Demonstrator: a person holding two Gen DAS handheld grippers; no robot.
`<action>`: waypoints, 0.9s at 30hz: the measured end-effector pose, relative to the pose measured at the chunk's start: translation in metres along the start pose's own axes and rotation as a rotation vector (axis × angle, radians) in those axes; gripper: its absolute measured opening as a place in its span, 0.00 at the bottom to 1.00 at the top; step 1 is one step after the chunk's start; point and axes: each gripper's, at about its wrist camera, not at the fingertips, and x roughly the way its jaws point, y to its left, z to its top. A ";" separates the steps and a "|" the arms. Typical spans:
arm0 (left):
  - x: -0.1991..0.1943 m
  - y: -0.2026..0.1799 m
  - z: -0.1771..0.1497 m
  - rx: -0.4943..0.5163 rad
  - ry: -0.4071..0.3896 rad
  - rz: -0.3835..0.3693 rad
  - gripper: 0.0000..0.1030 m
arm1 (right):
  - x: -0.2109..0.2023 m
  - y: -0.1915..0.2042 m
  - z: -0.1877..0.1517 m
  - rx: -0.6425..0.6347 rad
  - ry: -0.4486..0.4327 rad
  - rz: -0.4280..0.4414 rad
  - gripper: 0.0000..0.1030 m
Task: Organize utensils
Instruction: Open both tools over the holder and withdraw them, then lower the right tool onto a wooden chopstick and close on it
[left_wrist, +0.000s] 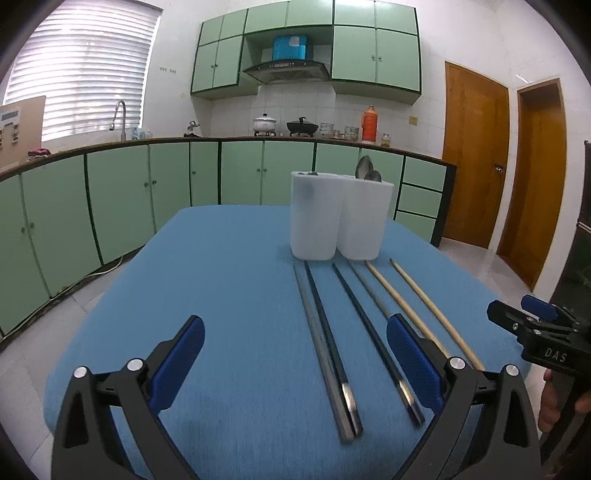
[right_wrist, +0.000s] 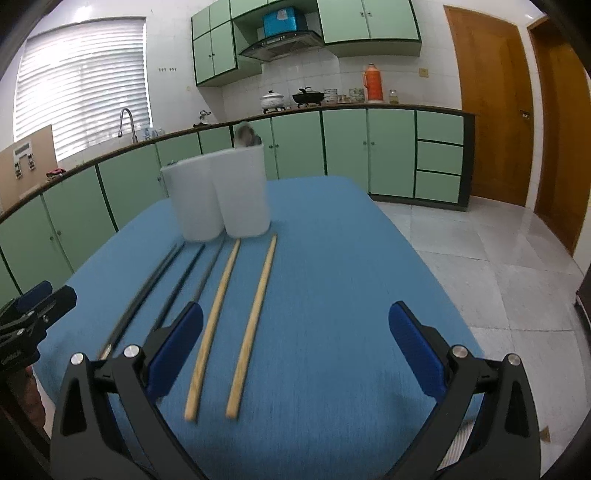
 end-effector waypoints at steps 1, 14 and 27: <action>-0.003 -0.001 -0.005 0.008 0.001 0.006 0.94 | -0.003 0.001 -0.004 -0.004 -0.002 -0.001 0.94; -0.020 0.003 -0.035 -0.019 0.022 0.020 0.94 | -0.005 0.020 -0.035 -0.062 0.033 0.028 0.54; -0.029 -0.001 -0.042 -0.018 0.028 0.026 0.94 | -0.003 0.030 -0.043 -0.109 0.027 0.024 0.25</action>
